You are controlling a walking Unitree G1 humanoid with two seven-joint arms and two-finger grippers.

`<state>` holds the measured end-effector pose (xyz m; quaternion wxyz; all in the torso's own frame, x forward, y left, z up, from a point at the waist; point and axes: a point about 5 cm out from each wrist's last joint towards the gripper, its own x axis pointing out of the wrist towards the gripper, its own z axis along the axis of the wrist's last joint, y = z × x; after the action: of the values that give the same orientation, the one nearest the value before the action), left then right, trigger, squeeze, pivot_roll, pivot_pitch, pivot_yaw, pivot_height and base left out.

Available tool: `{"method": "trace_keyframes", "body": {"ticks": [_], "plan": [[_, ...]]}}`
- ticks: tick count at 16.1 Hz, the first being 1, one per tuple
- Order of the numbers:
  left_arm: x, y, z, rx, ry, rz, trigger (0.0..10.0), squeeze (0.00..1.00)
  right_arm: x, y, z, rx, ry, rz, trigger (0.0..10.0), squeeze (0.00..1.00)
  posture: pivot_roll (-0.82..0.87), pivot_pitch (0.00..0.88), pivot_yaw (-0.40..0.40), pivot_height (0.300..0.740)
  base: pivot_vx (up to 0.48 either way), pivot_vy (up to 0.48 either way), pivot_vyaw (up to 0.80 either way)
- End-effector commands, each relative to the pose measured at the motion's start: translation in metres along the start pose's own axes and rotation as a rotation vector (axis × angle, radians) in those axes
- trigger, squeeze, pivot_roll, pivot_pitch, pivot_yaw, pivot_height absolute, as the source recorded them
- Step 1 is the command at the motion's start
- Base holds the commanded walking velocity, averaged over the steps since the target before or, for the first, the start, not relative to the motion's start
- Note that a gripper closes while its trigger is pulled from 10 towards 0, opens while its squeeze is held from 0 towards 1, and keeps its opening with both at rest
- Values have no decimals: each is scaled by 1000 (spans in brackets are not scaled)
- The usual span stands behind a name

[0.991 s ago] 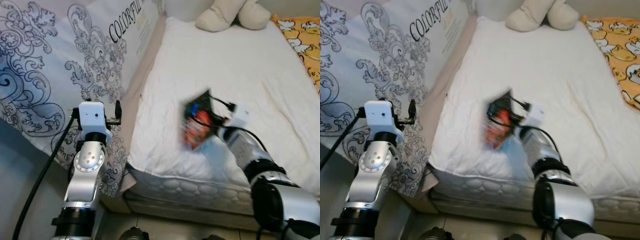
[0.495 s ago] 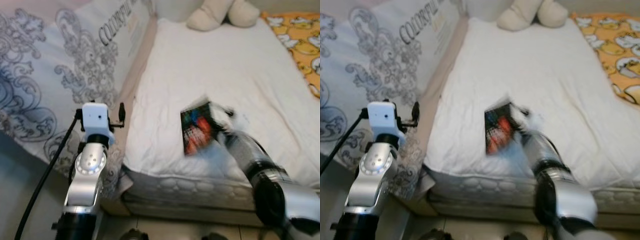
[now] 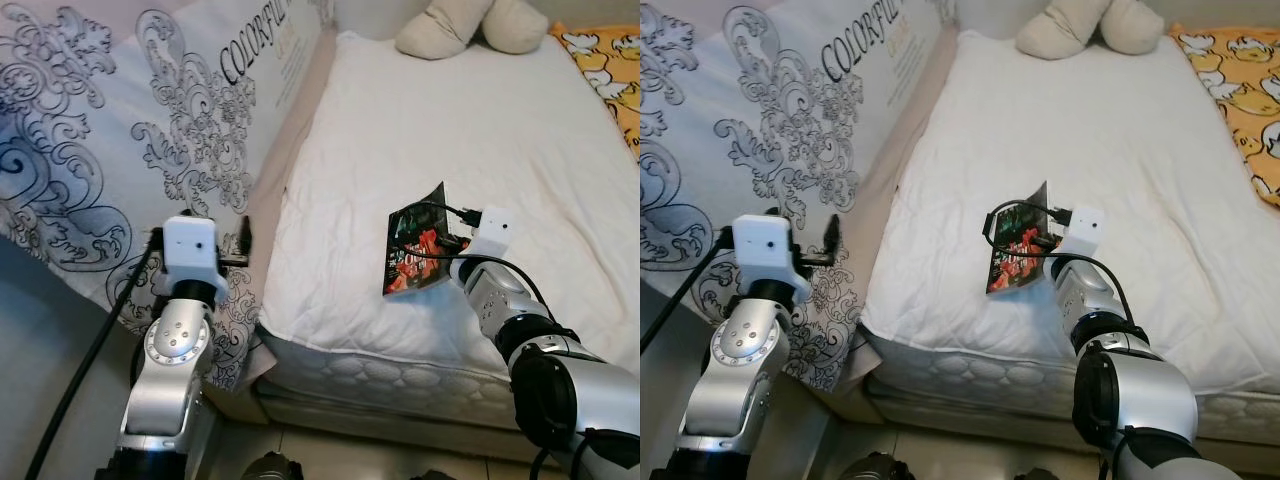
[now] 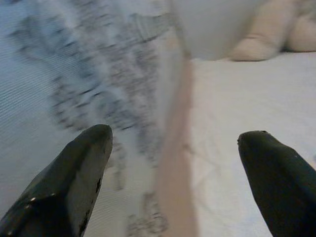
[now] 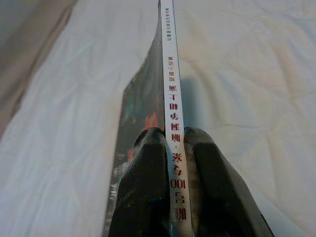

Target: Clean up the room

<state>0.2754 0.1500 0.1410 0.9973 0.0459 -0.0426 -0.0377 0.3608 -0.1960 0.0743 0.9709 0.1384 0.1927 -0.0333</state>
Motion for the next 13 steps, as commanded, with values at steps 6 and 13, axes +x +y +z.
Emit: {"method": "trace_keyframes", "body": {"ticks": [6, 13], "plan": [[-27, -42, 22, -175, 66, -444, 10000, 0, -5, -22, -10, -125, 39, -123, 0, 0, 175, 101, 129, 719, 0, 0, 0], [-37, -39, 29, -143, 82, -490, 10000, 0, -4, -18, -2, -169, -17, -173, 10000, 1000, 176, 107, 126, 719, 0, 0, 0]]}}
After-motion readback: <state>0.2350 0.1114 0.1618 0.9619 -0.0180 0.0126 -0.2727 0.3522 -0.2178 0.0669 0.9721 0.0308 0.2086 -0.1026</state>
